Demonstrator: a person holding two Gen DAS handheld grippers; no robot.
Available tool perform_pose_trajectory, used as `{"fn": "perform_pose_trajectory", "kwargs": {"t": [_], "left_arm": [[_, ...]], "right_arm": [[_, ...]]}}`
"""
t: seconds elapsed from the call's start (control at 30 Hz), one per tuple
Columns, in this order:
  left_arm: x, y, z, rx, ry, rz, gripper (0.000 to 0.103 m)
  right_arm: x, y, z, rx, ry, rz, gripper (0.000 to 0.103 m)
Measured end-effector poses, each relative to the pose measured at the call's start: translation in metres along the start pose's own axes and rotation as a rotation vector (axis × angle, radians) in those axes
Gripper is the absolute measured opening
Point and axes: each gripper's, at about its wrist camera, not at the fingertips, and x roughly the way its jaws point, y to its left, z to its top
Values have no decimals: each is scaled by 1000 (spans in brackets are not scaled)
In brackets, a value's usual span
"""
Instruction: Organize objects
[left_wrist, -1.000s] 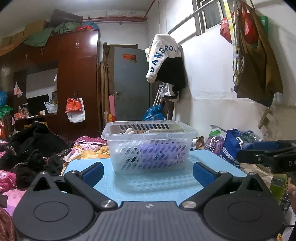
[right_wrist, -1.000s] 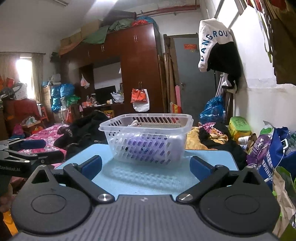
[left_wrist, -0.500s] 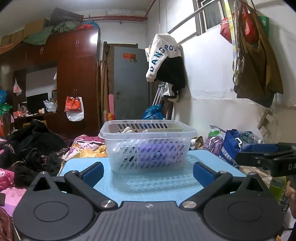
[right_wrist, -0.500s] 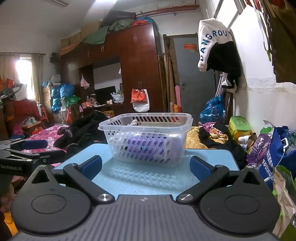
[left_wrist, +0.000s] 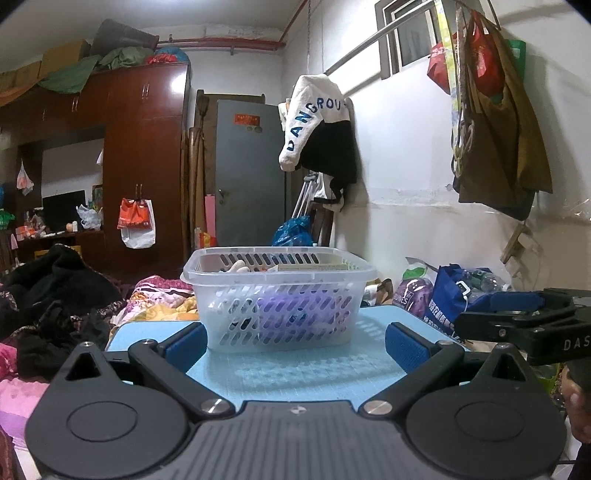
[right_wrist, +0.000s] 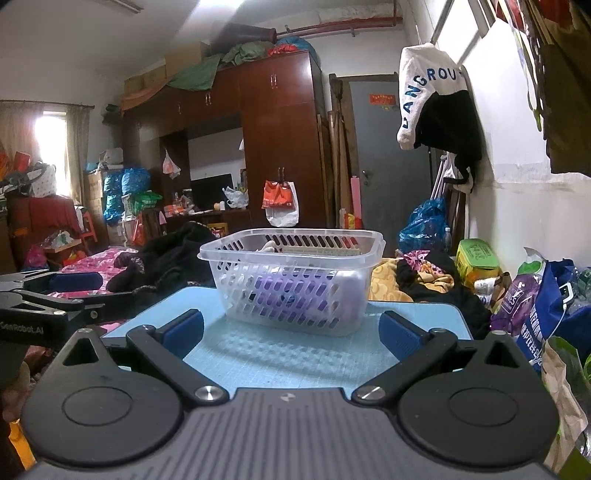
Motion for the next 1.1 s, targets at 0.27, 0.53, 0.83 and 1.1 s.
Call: {"fn": "perform_pose_trajectory", "kwargs": {"t": [0.27,0.53,0.83,1.1], "left_arm": [[0,-1,-2,9,0,-8,103],[1,-1,-3,7,1,-13,103],[2,-2,-4,13,6,-9,103],[2,-3,-4,15,10,-12,103]], "right_arm": [[-1,1,-1,-6,-4,4,103],[-1,2,0,-11,-7,3,103],[-1,2,2,-16,-5,2,103],[-1,2,2,-18,-5,1,103]]}}
